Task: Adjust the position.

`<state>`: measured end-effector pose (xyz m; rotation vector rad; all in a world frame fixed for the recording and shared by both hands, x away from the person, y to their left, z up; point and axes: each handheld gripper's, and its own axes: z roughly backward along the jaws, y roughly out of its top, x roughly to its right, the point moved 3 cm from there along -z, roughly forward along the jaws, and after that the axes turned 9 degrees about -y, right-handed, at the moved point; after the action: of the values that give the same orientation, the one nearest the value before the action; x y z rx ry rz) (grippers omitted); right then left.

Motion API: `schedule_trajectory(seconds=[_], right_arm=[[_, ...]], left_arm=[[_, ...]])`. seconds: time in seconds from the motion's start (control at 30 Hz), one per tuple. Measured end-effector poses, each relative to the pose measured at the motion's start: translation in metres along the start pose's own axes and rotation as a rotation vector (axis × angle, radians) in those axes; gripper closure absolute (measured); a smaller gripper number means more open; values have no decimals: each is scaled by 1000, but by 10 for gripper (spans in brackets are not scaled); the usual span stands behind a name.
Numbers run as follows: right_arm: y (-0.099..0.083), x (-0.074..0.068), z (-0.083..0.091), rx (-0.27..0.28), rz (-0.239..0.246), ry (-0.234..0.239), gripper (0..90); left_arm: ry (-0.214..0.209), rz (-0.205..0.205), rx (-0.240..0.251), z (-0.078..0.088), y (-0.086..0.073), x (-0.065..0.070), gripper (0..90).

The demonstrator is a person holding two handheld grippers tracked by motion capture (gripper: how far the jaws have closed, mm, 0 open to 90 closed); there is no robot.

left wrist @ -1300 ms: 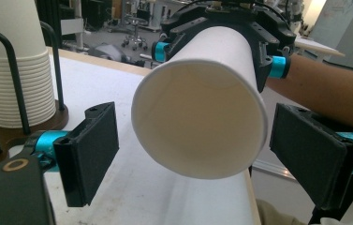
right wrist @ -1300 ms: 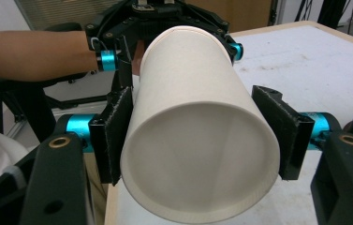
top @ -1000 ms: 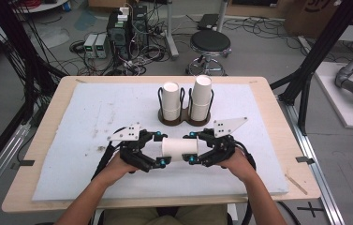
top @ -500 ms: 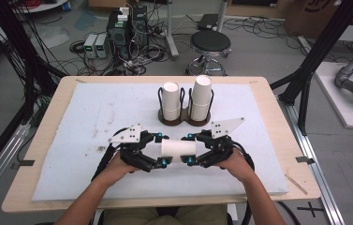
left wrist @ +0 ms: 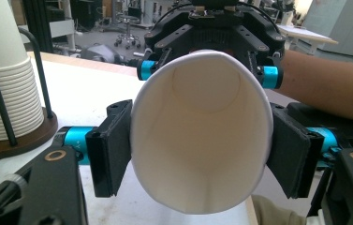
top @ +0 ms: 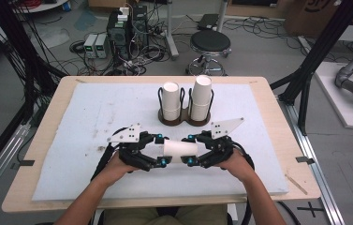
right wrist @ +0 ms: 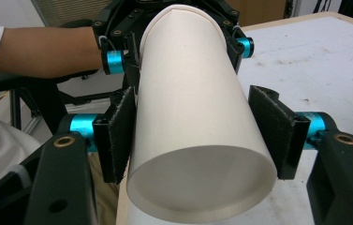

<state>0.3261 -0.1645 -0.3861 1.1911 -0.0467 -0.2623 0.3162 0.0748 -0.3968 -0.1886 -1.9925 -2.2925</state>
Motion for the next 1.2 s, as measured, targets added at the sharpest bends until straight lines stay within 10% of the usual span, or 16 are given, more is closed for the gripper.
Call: schedule_trajectory(seconds=[0.8, 1.2], right_arm=[[6, 0, 7, 34, -21, -58, 220], [20, -4, 1, -101, 108, -171, 211]], left_arm=[[28, 3, -75, 7, 6, -3, 313], [91, -24, -313, 15, 31, -8, 312]])
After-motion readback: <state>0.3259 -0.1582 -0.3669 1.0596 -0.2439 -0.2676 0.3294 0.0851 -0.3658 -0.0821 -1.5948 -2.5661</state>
